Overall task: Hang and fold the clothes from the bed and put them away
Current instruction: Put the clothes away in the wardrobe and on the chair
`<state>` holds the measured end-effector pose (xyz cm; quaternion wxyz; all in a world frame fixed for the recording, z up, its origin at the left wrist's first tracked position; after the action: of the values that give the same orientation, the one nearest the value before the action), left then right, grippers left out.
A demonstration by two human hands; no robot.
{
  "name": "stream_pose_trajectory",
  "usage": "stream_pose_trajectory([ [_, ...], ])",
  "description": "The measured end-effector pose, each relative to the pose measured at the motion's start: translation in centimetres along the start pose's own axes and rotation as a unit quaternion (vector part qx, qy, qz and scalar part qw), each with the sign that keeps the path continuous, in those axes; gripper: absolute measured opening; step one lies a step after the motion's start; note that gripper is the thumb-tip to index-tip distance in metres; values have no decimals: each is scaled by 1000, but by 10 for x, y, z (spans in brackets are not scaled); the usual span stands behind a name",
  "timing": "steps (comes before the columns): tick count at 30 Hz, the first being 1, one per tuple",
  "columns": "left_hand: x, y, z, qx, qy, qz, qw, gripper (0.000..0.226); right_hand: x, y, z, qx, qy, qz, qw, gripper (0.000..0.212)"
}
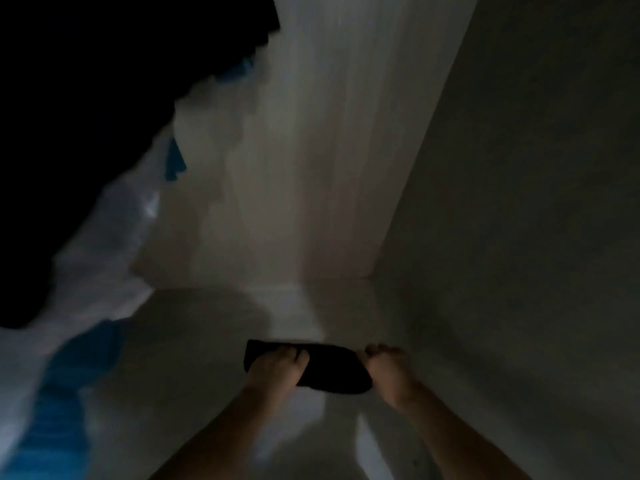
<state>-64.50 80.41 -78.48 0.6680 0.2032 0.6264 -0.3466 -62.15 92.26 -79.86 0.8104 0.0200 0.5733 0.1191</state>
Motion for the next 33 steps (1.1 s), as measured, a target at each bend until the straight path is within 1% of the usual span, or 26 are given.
stream_pose_trajectory([
  [1,22,-6,-15,5,26,-4,1000,26,9,2,-22,7,48,32,998,34],
  [2,36,-14,-27,4,59,-2,998,27,18,6,-39,20,82,63,994,20],
  [3,39,-19,-38,14,119,-7,993,34,16,10,-51,21,133,90,987,16],
  [5,68,-29,-61,12,163,-12,986,42,38,21,-78,46,172,77,981,37],
  [6,85,-26,-68,7,142,-2,990,43,53,26,-84,68,182,76,978,40],
  [7,106,-25,-73,4,101,10,995,51,66,24,-87,66,168,70,981,41],
  [8,141,-24,-79,-11,20,34,999,70,92,21,-92,60,141,53,987,45],
  [9,178,-25,-80,-30,-78,59,995,85,115,17,-94,56,85,38,994,64],
  [10,213,-23,-76,-46,-160,80,983,91,145,16,-99,47,19,11,999,81],
  [11,238,-22,-73,-60,-208,95,972,90,172,16,-103,45,-28,-13,999,86],
  [12,253,-20,-74,-63,-215,107,969,87,195,15,-107,42,-80,-37,995,80],
  [13,262,-20,-73,-71,-213,121,967,84,208,15,-108,53,-107,-64,991,73],
  [16,284,-18,-76,-95,-217,157,959,77,227,8,-121,63,-99,-103,988,67],
  [18,289,-16,-79,-107,-204,167,959,79,233,8,-129,76,-107,-125,983,67],
  [21,268,-18,-101,-114,-101,177,972,83,233,21,-145,108,-109,-147,977,67],
  [22,266,-20,-113,-118,-91,176,973,82,232,29,-153,121,-107,-150,975,67],
  [24,272,-23,-138,-122,-119,185,968,78,229,48,-169,151,-102,-157,971,66],
  [25,276,-24,-148,-129,-120,201,964,77,230,59,-177,168,-100,-158,968,65],
  [26,275,-25,-154,-131,-103,215,962,79,229,69,-183,180,-100,-156,966,64],
  [27,271,-24,-156,-117,-69,210,968,82,232,76,-188,184,-100,-151,966,63],
  [28,264,-23,-155,-102,-25,182,978,85,233,81,-193,182,-98,-149,967,63],
  [30,261,-22,-149,-86,35,165,982,82,234,87,-199,177,-97,-148,968,64],
  [31,266,-23,-149,-85,17,167,982,81,234,89,-202,177,-100,-151,967,64],
  [33,294,-22,-153,-82,-83,170,979,78,231,86,-202,174,-113,-143,968,65],
])
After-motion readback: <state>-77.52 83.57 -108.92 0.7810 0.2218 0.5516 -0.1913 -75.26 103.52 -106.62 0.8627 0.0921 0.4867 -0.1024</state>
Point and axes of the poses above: each hand's wrist, its own z-axis away from the middle knuckle, its own x-axis out of the palm, y = z × x, the point moved 9 cm from there along -z, towards the middle knuckle, and after that the axes turned 6 degrees about -y, right-handed, at the moved point
